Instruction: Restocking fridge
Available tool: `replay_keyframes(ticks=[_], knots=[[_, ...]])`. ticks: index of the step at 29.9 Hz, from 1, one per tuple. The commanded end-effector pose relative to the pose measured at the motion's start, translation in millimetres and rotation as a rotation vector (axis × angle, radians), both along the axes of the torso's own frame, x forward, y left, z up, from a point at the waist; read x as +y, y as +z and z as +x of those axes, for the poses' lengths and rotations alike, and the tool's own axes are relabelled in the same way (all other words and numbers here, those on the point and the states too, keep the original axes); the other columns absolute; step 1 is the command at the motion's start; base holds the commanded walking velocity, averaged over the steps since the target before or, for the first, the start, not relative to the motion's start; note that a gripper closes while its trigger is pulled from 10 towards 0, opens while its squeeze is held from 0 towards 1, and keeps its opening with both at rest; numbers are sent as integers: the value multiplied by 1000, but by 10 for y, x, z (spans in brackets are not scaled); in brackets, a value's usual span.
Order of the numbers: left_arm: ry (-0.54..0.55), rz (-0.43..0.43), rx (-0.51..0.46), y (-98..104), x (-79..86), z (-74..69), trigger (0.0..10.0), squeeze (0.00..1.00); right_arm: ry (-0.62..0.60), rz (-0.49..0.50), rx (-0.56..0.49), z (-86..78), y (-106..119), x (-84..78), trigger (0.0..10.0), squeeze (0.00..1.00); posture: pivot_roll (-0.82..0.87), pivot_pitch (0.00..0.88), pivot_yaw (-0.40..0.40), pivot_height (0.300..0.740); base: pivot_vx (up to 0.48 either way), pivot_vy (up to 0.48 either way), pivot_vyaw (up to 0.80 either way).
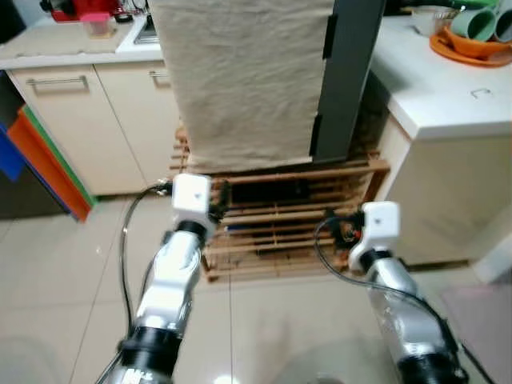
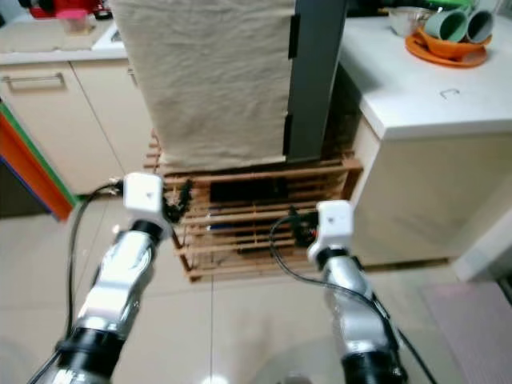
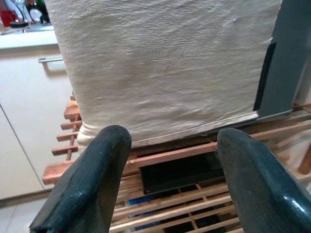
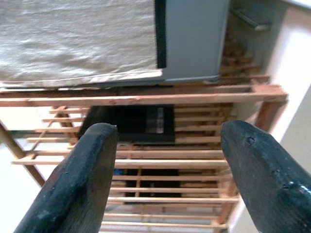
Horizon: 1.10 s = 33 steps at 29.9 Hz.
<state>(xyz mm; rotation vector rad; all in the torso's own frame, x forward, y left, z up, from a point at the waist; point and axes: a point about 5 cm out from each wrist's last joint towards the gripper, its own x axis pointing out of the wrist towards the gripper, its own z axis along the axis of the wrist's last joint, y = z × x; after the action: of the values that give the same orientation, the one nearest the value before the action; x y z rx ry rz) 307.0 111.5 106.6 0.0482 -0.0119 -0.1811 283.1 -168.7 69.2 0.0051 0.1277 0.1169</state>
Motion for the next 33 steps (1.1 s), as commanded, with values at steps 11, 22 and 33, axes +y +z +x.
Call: replay_keyframes(ticks=[11, 22, 33], knots=[[58, -10, 41, -41, 148, 42, 10000, 0, 10, 24, -4, -6, 3, 65, 10000, 0, -109, 0, 39, 740, 0, 480, 0], [82, 36, 38, -67, 150, 32, 10000, 0, 45, 19, -4, -12, 0, 130, 10000, 0, -104, 0, 37, 740, 0, 349, 0], [77, 47, -5, -3, 181, 33, 10000, 0, 89, 16, -11, -58, -8, 224, 10000, 0, -105, 0, 40, 740, 234, 258, 0]])
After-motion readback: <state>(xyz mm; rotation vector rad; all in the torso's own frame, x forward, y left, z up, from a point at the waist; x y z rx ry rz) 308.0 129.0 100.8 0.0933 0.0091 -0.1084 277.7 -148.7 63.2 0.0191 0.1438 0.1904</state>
